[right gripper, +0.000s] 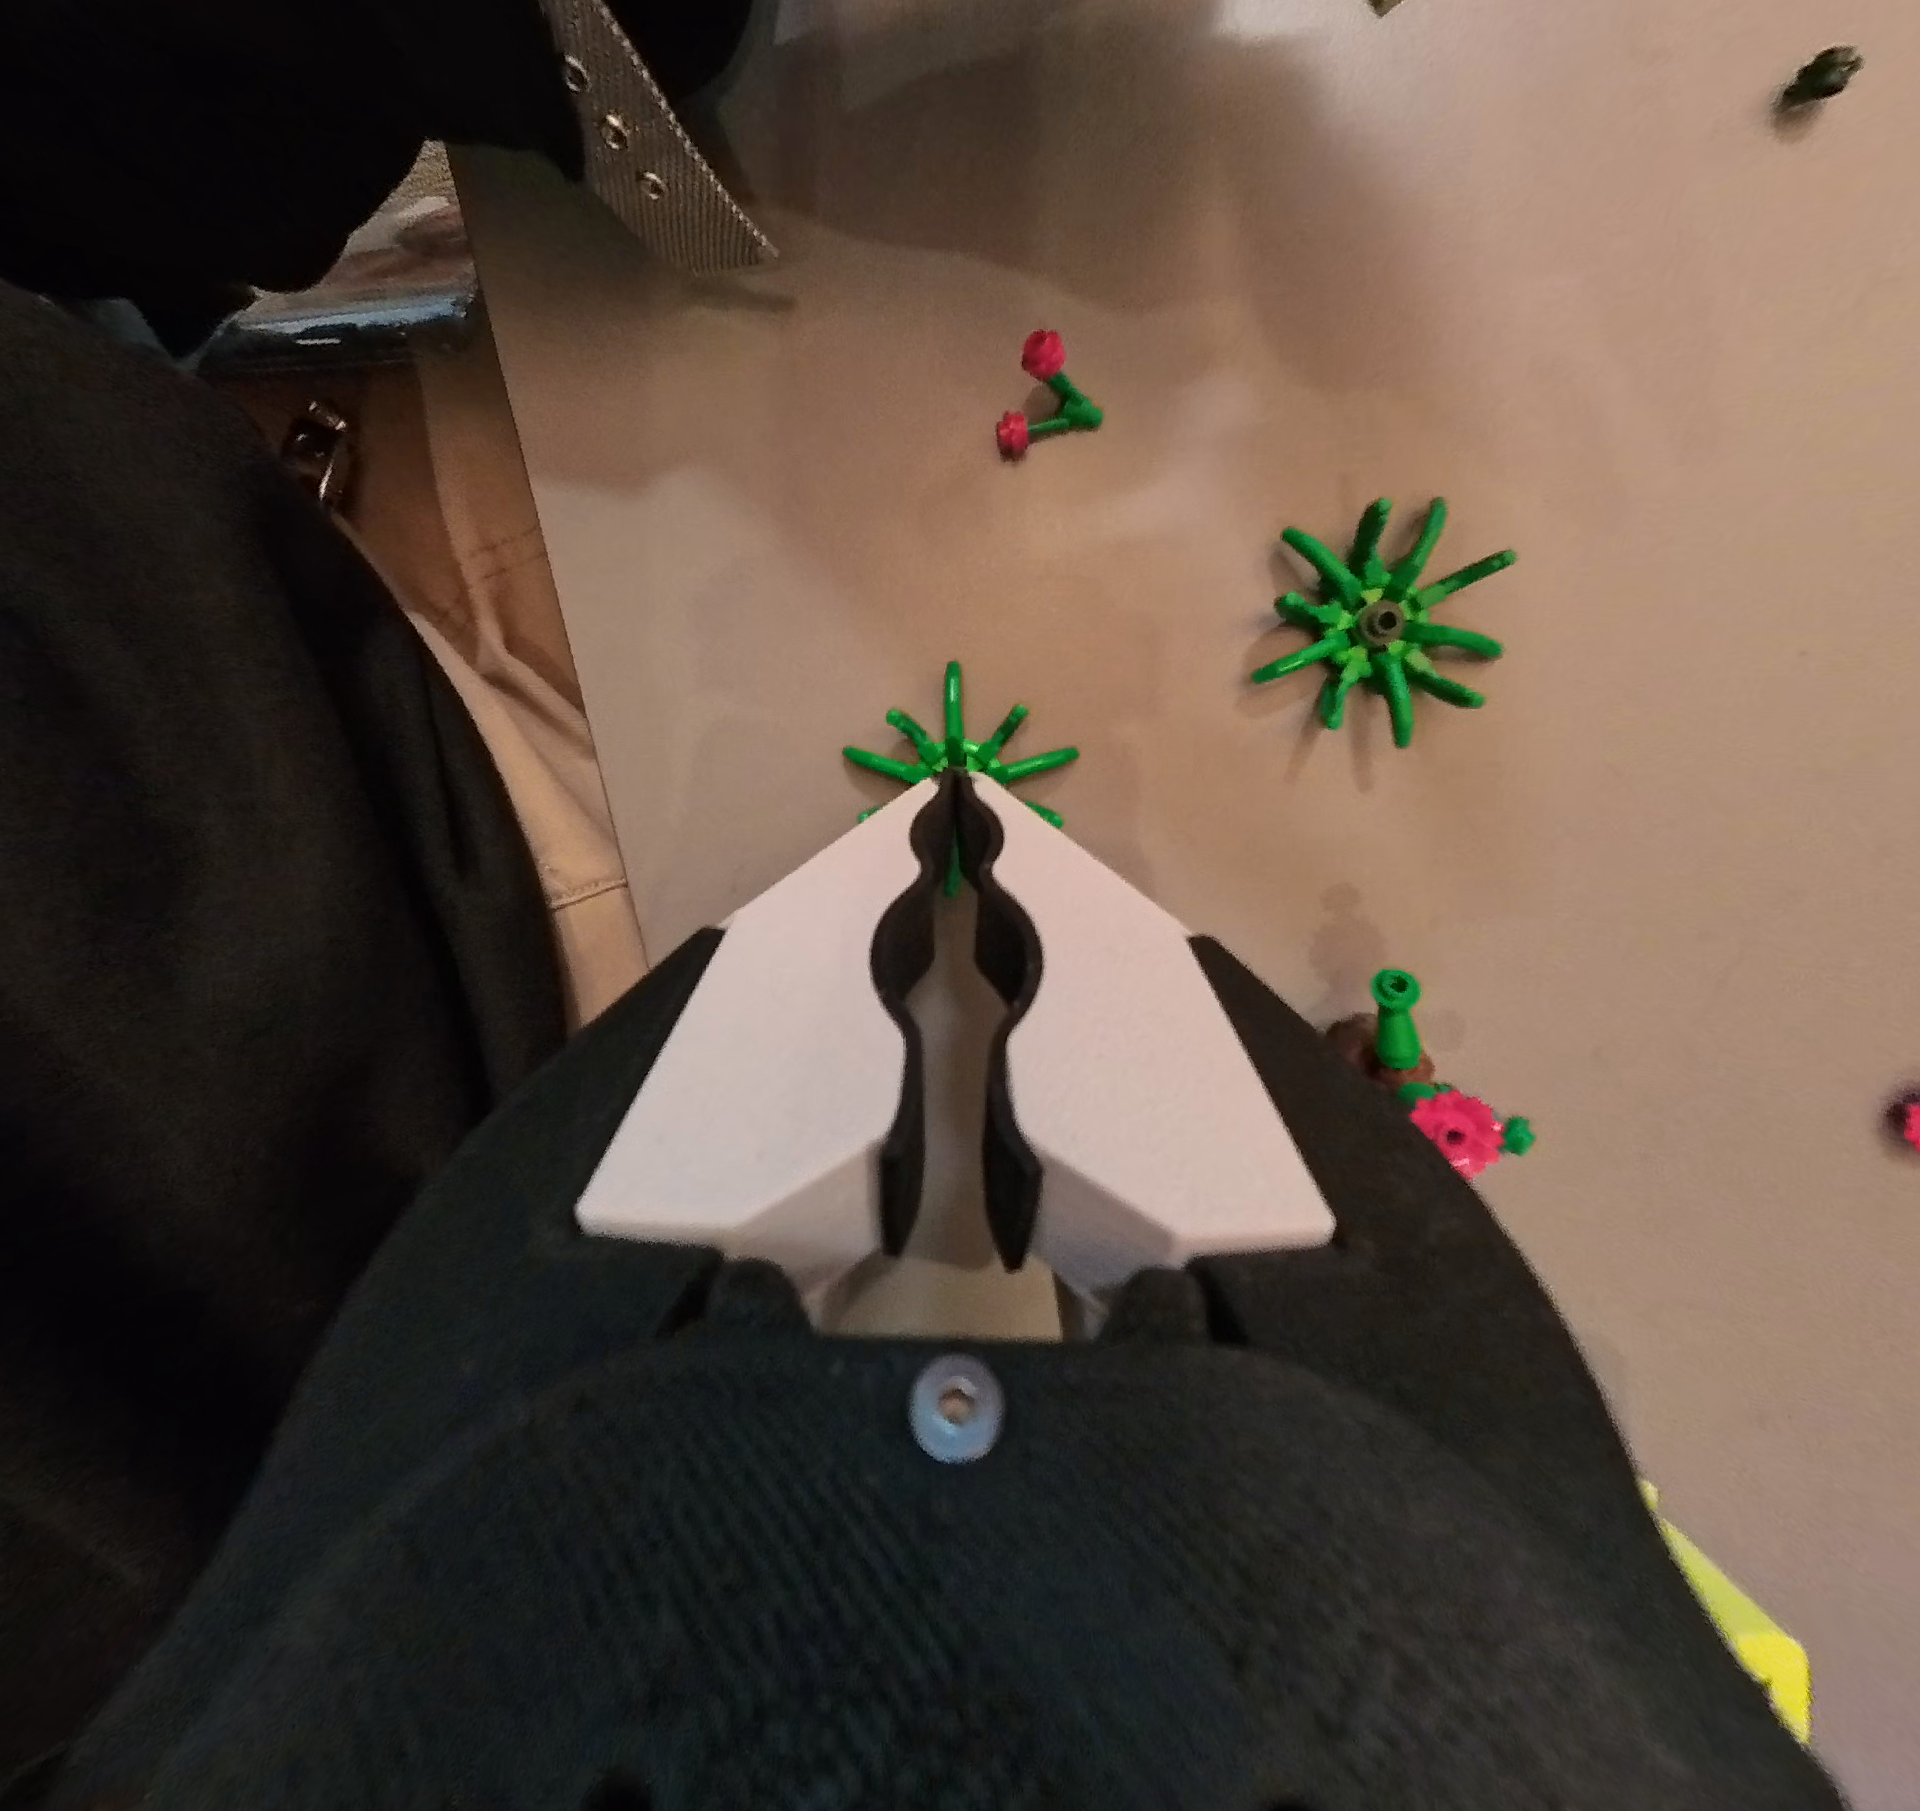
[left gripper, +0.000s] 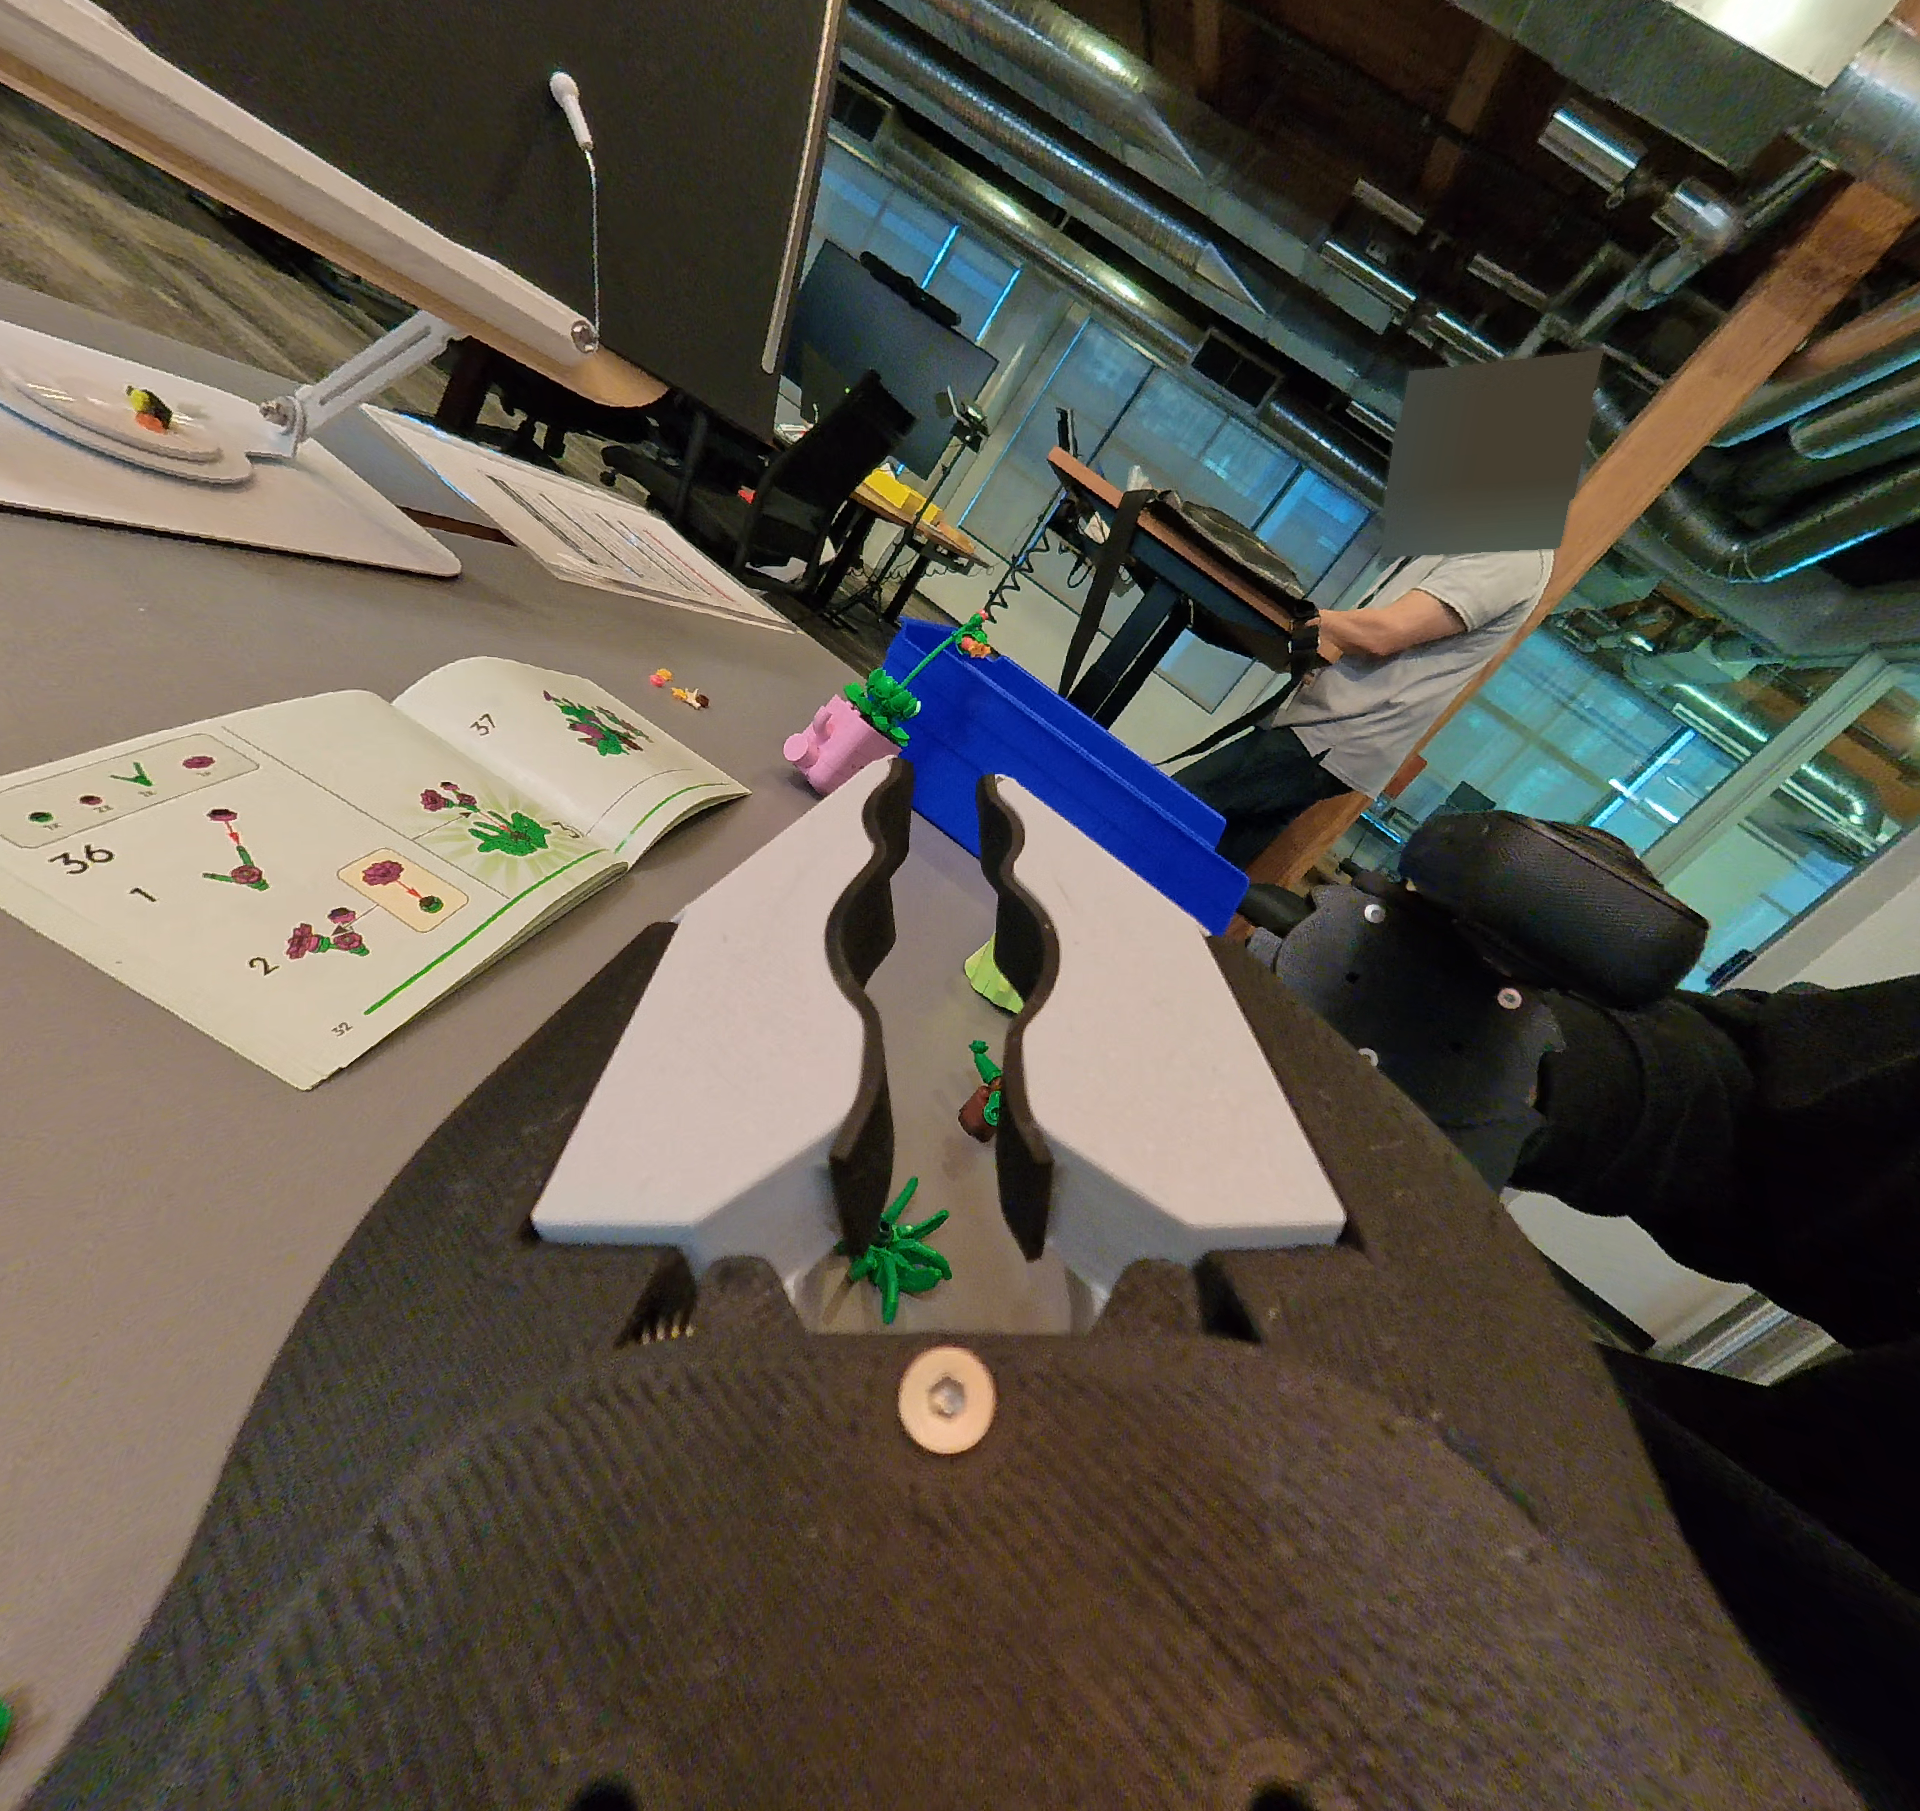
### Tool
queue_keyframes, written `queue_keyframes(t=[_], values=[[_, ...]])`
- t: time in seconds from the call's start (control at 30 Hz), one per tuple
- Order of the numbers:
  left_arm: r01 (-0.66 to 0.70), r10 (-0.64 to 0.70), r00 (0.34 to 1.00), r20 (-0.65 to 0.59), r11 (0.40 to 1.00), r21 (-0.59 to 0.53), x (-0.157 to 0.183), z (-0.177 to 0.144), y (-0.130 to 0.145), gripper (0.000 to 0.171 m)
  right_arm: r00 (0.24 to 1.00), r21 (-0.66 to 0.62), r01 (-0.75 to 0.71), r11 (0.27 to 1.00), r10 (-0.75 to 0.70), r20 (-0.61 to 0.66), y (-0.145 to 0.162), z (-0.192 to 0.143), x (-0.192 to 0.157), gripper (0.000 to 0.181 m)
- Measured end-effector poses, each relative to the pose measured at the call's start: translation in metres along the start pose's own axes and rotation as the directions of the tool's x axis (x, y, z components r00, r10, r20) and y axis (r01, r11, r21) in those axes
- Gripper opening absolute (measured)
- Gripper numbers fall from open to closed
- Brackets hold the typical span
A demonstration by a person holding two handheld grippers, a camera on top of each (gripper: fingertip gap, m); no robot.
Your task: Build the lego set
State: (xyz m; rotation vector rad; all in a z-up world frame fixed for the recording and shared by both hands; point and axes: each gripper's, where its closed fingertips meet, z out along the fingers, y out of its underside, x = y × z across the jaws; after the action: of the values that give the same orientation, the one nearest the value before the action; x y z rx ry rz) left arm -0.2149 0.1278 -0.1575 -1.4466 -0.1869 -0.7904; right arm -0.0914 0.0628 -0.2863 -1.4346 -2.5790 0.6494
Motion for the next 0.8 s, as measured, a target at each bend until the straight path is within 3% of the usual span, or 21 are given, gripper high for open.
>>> queue_keyframes(t=[0.2,0.5,0.8], values=[[-0.001,0.001,1.000,0.002,1.000,0.005,-0.0002,-0.0010,-0.0012,0.010,0.999,-0.023,-0.025,0.999,0.026,0.038,0.0026,0.0010,-0.0003,0.000],[0.000,0.000,1.000,0.003,1.000,-0.001,-0.0004,0.0000,0.0001,0.010,1.000,-0.083,0.020,0.996,-0.022,-0.016,0.0019,0.0016,0.0004,0.000],[-0.007,0.007,1.000,0.008,1.000,-0.003,-0.0003,-0.0001,0.0001,0.010,0.998,-0.262,-0.030,0.965,0.046,0.053,0.0036,0.0022,0.0000,0.000]])
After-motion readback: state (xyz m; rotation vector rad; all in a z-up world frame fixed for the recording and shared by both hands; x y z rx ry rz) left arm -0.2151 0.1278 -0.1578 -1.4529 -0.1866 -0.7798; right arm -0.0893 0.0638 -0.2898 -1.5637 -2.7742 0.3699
